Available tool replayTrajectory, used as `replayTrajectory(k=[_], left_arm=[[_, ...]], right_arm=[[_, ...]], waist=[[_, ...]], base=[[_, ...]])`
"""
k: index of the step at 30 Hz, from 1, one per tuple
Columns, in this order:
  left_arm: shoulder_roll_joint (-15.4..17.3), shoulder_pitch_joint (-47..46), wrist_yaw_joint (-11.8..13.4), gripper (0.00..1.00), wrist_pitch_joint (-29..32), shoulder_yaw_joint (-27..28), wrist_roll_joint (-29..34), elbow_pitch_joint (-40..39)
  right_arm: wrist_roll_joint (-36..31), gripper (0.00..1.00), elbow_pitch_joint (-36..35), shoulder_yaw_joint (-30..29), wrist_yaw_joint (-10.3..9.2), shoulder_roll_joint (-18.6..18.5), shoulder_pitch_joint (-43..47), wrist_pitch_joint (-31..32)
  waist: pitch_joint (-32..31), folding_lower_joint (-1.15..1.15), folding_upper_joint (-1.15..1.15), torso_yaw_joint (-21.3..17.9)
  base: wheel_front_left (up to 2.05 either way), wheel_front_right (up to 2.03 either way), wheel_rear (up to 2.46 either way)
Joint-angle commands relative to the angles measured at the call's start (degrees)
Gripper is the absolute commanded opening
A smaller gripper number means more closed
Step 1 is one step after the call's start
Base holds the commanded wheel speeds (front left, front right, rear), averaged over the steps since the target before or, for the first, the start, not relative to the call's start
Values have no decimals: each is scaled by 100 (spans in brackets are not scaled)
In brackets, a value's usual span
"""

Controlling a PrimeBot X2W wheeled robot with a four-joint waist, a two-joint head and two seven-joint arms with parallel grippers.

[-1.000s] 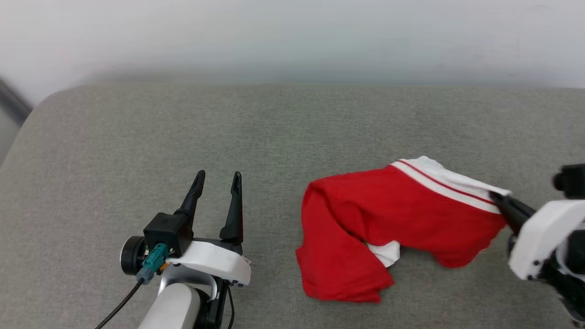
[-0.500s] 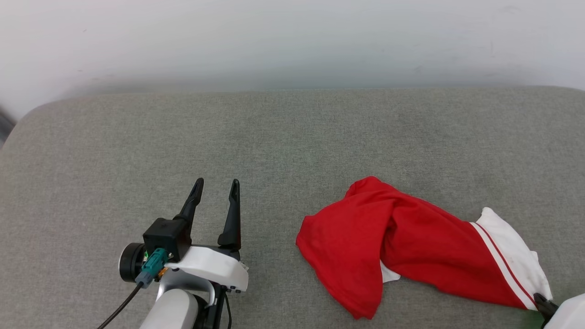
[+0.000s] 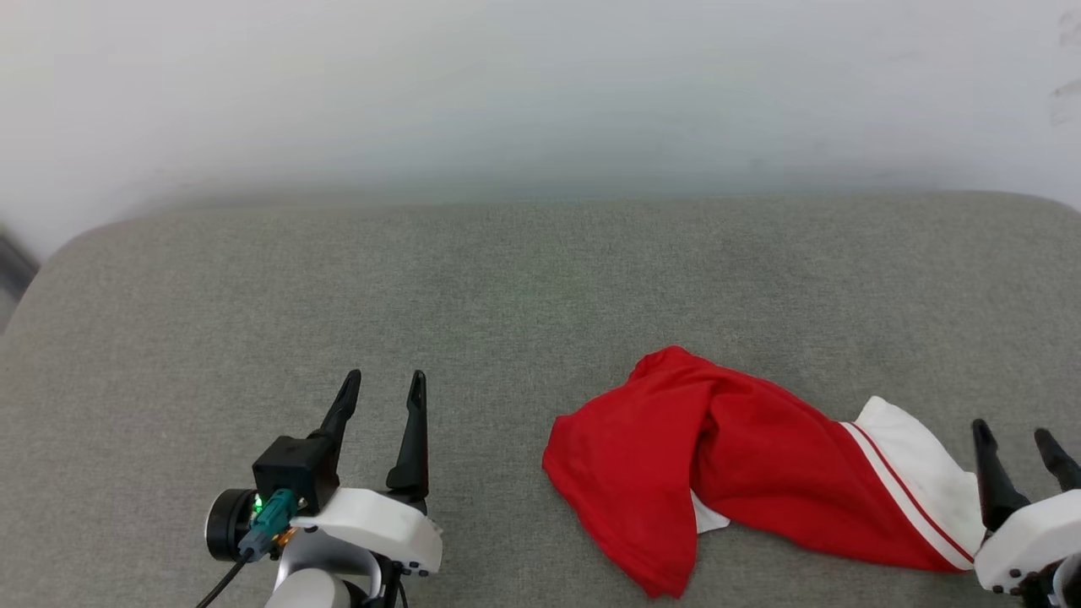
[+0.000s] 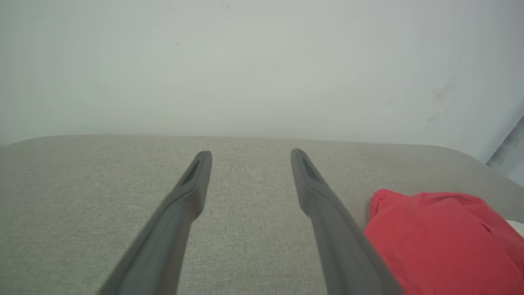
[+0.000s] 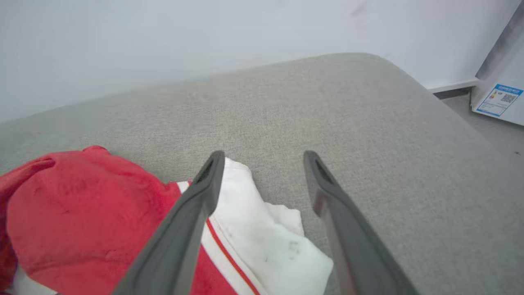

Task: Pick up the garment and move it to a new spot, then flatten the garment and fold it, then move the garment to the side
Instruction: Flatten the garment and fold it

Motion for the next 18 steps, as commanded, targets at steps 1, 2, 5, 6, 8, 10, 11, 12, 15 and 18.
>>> replayTrajectory(k=[1,2,5,6,8,10,11,12,15,18], left_arm=[[46,60,19,100,6,2,-30,-13],[57,90,24,100,22,-3,-35,-24],[96,163,47,100,62,-18,-33,-47],[110,181,54,100,76,-16,-32,-62],[131,240,70,100,103,-23,-35,-75],[166,308,100,100,154,-26,-42,-96],[179,345,115,100,167,-25,-52,-113],[194,384,141,100,204,-23,-46,-123],[219,476,179,100,296,-40,-65,-172],[235,494,196,100,446,-78,-88,-206]], right_arm=[[-103,100,-89,78,0,22,-22,-137],[-165,100,-195,137,0,45,-4,-247],[-345,100,-521,360,0,125,113,-511],[-410,100,-645,448,0,157,166,-567],[-506,100,-885,599,-1,225,246,-641],[-580,100,-1142,780,0,313,359,-681],[-614,100,-1255,851,0,355,425,-699],[-628,100,-1355,917,-1,413,483,-685],[-714,100,-1649,1075,-1,537,630,-662],[-760,100,-1879,1202,-1,654,763,-602]], waist=[[-65,0,0,9],[-97,0,0,13],[-176,0,0,20],[-192,0,0,21],[-234,0,0,20],[-267,0,0,-2],[-280,0,0,-15],[-294,0,0,-34],[-307,0,0,-81],[-315,0,0,-119]], base=[[0,0,0],[0,0,0],[0,0,0],[0,0,0],[0,0,0],[0,0,0],[0,0,0],[0,0,0],[0,0,0],[0,0,0]])
